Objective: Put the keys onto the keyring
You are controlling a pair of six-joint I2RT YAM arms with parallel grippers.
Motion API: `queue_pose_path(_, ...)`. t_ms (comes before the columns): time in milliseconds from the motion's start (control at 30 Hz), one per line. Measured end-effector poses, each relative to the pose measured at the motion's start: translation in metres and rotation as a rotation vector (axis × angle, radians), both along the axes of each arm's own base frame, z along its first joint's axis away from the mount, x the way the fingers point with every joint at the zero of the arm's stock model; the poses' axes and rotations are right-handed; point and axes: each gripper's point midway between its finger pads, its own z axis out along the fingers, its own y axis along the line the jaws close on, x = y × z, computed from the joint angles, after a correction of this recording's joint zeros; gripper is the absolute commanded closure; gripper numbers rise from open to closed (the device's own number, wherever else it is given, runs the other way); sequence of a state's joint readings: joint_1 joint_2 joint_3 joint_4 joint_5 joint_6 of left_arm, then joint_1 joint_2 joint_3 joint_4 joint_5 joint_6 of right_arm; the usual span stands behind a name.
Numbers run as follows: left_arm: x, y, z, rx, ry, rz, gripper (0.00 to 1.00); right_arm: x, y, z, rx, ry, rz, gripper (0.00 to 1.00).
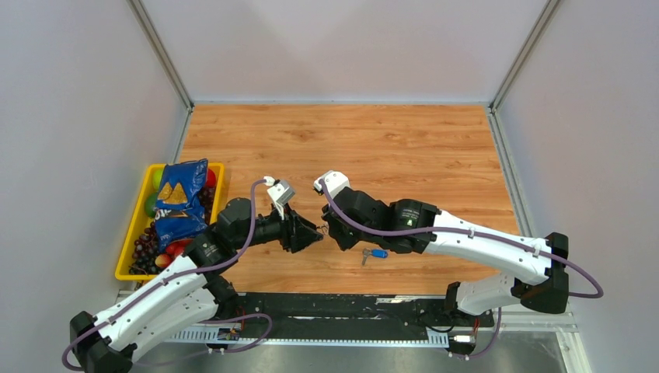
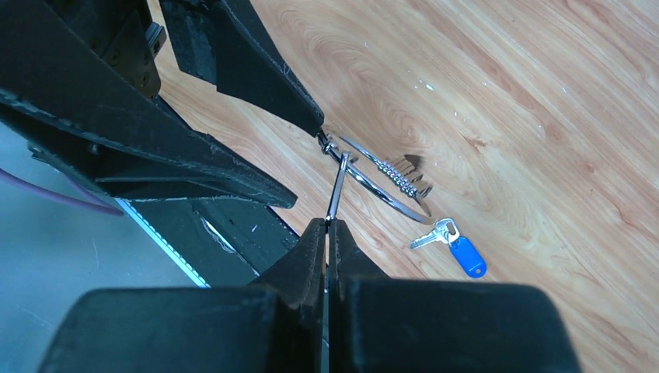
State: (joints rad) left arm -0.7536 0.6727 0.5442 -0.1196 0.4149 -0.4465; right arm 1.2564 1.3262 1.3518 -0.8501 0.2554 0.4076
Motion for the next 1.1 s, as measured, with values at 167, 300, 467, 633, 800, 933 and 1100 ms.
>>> queue_pose_path(167,0.004,0.000,-0.003,0.017,-0.017,0.019,0.45,-0.002,0.001,0.003,0.006,0.008,0.010,1.00)
queue_pose_path(300,0.007,0.001,-0.004,0.028,-0.033,0.034,0.45,-0.004,0.002,0.006,0.013,0.014,0.018,1.00)
queue_pose_path(467,0.010,0.003,-0.004,0.037,-0.045,0.047,0.45,-0.006,0.002,0.006,0.011,0.021,0.027,1.00)
queue_pose_path(633,0.012,0.004,-0.006,0.048,-0.058,0.057,0.45,-0.007,0.000,0.005,0.004,0.027,0.031,1.00)
queue_pose_path(800,0.010,0.006,-0.001,0.039,-0.077,0.057,0.45,-0.008,0.001,0.004,0.003,0.029,0.039,1.00)
queue_pose_path(933,0.006,0.004,0.003,0.026,-0.084,0.032,0.48,-0.008,0.001,0.006,0.005,0.028,0.041,1.00)
queue_pose_path(1100,-0.001,-0.002,0.003,0.019,-0.085,-0.009,0.73,-0.008,0.002,0.011,0.017,0.024,0.041,1.00)
